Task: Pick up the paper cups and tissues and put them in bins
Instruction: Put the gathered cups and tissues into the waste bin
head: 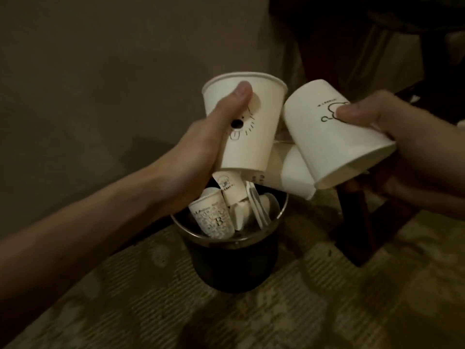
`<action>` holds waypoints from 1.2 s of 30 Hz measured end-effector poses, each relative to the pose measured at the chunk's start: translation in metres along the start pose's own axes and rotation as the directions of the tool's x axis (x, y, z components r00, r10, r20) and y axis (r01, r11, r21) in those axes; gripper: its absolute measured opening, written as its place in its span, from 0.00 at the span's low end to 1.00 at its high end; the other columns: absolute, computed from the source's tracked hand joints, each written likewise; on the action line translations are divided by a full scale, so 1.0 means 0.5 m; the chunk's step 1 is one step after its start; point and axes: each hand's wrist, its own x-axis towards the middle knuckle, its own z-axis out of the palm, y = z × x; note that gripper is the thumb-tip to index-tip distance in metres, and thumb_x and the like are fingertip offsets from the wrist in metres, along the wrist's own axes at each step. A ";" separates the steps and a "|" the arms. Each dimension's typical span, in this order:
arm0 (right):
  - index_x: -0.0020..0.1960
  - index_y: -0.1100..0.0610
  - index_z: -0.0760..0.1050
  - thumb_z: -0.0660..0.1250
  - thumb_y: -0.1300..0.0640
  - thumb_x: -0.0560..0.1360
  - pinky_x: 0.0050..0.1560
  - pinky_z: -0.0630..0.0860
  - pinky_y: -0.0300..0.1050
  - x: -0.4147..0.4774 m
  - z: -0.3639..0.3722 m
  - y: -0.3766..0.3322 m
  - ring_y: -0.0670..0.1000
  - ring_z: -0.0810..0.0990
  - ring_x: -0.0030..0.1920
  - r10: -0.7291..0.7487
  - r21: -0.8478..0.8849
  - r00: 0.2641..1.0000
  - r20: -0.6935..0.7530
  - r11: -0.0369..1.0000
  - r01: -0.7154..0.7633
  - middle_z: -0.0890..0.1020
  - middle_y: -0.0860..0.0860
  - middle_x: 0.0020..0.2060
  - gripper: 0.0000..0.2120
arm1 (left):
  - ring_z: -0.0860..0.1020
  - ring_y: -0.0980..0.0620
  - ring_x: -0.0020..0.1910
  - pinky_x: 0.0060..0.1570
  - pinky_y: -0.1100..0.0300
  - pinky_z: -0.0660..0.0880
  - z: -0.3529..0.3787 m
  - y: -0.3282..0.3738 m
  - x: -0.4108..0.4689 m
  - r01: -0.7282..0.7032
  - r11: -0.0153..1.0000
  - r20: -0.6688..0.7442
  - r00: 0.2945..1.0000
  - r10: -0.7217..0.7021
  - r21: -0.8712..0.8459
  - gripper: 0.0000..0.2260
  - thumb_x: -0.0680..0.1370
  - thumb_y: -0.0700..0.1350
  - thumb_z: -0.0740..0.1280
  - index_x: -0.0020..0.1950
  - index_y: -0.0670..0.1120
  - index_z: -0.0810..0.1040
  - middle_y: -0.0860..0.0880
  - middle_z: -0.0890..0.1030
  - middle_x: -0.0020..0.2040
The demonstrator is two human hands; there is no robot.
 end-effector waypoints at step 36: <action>0.50 0.36 0.69 0.77 0.36 0.53 0.39 0.77 0.35 0.077 0.131 0.147 0.32 0.76 0.51 -0.077 -0.551 0.880 0.469 0.753 0.360 0.75 0.29 0.52 0.29 | 0.80 0.62 0.49 0.47 0.57 0.80 -0.123 -0.124 -0.031 -0.151 0.798 0.009 0.984 0.179 0.584 0.22 0.69 0.67 0.68 0.63 0.67 0.75 0.62 0.80 0.54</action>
